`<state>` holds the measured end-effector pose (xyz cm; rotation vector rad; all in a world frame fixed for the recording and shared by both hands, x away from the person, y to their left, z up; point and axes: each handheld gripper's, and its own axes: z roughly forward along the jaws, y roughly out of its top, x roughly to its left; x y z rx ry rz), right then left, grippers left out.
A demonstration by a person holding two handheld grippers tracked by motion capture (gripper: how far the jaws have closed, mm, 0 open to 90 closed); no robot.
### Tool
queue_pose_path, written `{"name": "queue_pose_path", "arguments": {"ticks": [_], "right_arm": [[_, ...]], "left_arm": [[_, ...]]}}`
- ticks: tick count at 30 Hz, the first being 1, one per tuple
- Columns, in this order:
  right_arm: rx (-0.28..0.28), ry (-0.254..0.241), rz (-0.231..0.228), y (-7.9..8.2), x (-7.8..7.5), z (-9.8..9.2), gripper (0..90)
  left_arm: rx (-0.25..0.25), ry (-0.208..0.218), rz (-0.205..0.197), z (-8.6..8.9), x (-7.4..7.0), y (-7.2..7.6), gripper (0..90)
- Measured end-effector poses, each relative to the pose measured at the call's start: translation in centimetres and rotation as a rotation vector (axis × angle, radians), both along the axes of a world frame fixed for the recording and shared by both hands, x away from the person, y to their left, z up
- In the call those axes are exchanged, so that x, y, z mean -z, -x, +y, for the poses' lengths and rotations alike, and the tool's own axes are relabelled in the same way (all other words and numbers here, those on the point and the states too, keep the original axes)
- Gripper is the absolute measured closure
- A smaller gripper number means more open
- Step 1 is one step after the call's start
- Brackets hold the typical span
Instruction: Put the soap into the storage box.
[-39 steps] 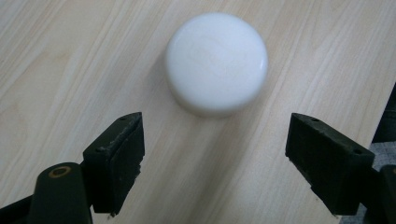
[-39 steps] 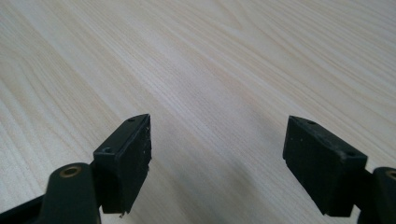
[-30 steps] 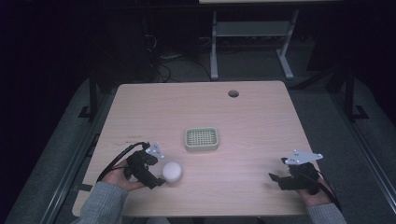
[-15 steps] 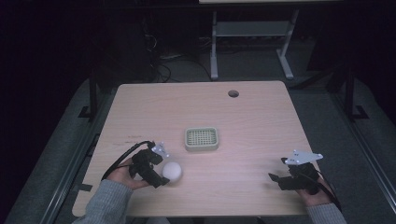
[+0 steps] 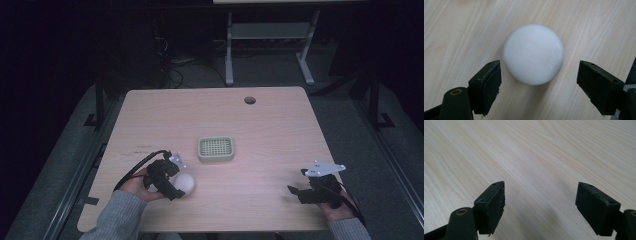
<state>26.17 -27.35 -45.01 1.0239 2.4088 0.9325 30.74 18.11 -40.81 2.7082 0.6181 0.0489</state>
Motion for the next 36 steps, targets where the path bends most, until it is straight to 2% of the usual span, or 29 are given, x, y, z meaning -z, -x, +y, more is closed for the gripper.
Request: {"name": "queue_pose_path", "arguments": {"ticks": [6, 14, 23, 24, 36], "right_arm": [[0.001, -0.004, 0.000, 0.0, 0.0, 0.0, 23.1], [-0.002, -0.004, 0.003, 0.0, 0.0, 0.0, 23.1], [-0.017, 0.000, -0.005, -0.1, 0.0, 0.0, 23.1], [-0.007, -0.004, 0.007, 0.0, 0.0, 0.1, 23.1], [-0.006, -0.006, 0.010, 0.0, 0.0, 0.1, 23.1]], "left_arm": [[-0.002, -0.004, 0.001, -0.6, 0.1, -0.2, 19.5], [0.004, -0.038, 0.023, -1.3, 0.4, -0.7, 19.7], [0.010, -0.071, 0.028, -1.9, 0.6, -0.9, 19.0], [0.008, -0.073, 0.031, -1.9, 0.7, -1.0, 18.9], [0.005, -0.107, 0.038, -2.4, 1.2, -1.3, 18.9]]}}
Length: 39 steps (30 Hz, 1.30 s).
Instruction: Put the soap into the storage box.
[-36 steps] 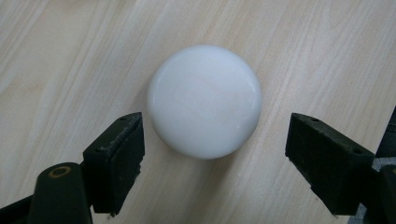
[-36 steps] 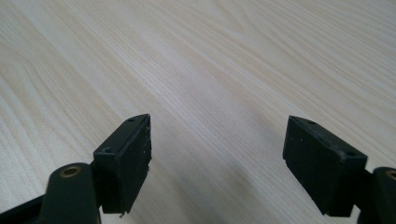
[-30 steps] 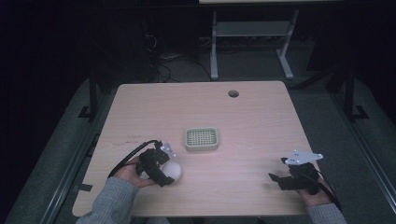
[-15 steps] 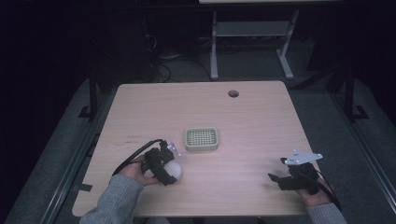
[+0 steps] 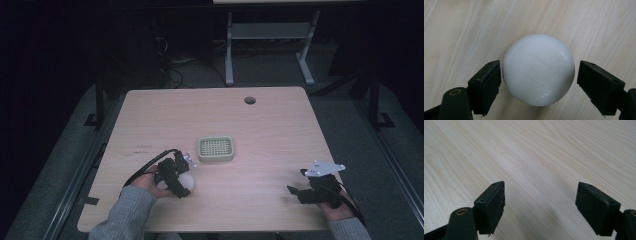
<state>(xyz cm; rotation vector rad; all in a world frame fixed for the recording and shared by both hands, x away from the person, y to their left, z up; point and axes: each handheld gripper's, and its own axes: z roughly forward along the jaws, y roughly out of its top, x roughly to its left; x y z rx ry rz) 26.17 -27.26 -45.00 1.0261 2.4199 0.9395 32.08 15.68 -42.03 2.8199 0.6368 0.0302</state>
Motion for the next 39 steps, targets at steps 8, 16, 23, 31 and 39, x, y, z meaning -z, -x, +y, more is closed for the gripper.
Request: {"name": "queue_pose_path", "arguments": {"ticks": [8, 16, 23, 31, 39], "right_arm": [[-0.003, -0.001, -0.001, 0.0, 0.0, 0.0, 23.1], [-0.002, -0.003, -0.002, 0.0, 0.0, 0.0, 23.1], [-0.002, -0.005, -0.001, 0.0, 0.0, 0.1, 23.1], [-0.004, -0.006, 0.000, 0.0, 0.0, 0.1, 23.1], [-0.004, -0.005, -0.001, 0.0, 0.0, 0.0, 23.1]], "left_arm": [[-0.001, -0.030, 0.001, -0.4, 0.5, -0.3, 18.7], [0.002, -0.038, 0.014, -0.7, 0.8, -0.5, 19.5], [0.005, -0.055, 0.027, -0.9, 1.2, -0.6, 20.2], [0.007, -0.058, 0.037, -0.9, 1.3, -0.7, 22.6], [0.002, -0.050, 0.054, -0.8, 1.3, -0.9, 22.9]]}}
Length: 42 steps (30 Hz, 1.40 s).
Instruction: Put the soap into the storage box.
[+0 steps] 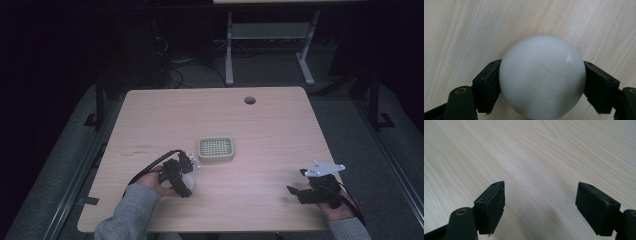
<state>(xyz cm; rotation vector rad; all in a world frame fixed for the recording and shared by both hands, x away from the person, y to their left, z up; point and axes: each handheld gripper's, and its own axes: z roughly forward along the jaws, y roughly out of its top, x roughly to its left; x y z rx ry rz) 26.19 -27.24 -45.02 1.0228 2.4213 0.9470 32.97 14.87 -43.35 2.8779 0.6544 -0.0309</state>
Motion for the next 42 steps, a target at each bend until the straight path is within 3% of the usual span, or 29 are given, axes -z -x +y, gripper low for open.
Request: {"name": "queue_pose_path", "arguments": {"ticks": [30, 36, 42], "right_arm": [[-0.011, -0.005, 0.000, -0.2, 0.1, 0.1, 23.1], [-0.014, -0.006, -0.002, -0.3, 0.1, 0.1, 23.1], [-0.015, -0.003, 0.001, -0.2, 0.0, 0.4, 23.1]], "left_arm": [[0.011, 0.002, 0.019, 0.3, -0.3, 0.2, 23.7], [-0.009, 0.021, 0.014, 0.6, -0.6, 0.0, 23.7], [-0.001, 0.003, -0.005, 0.5, -1.5, -0.2, 23.7]]}}
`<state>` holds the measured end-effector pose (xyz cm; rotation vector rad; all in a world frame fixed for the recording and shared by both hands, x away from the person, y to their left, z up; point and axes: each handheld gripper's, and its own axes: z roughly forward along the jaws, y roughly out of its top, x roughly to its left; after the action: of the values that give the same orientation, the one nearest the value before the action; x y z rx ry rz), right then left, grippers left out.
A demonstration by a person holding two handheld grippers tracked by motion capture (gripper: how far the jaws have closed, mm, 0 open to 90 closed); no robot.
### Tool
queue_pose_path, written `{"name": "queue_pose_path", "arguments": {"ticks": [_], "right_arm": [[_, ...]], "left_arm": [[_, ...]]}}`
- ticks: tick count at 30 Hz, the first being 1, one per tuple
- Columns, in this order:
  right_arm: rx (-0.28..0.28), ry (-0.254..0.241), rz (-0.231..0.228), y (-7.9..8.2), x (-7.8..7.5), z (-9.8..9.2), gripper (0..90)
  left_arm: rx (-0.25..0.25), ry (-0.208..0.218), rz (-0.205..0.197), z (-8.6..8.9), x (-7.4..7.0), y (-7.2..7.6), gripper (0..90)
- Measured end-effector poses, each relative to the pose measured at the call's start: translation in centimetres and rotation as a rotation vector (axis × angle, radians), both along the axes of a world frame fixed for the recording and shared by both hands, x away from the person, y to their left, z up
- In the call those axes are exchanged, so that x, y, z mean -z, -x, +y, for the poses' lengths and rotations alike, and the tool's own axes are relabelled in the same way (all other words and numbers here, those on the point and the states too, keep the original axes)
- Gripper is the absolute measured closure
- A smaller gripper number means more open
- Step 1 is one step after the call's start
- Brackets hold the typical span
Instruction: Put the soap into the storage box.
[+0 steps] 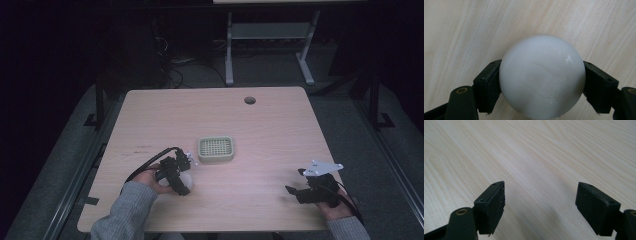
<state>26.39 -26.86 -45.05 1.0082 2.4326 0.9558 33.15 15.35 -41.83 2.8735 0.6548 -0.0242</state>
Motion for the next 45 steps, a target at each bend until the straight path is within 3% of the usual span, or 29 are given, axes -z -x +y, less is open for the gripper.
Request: {"name": "queue_pose_path", "arguments": {"ticks": [20, 45], "right_arm": [[-0.004, 0.002, -0.005, 0.0, -0.1, 0.0, 23.1], [-0.001, -0.002, -0.010, -0.1, -0.3, 0.0, 23.1]], "left_arm": [[0.008, 0.006, 0.001, -1.1, -1.9, -1.7, 23.7], [0.014, -0.010, 0.013, -2.9, -2.9, -4.5, 23.7]]}}
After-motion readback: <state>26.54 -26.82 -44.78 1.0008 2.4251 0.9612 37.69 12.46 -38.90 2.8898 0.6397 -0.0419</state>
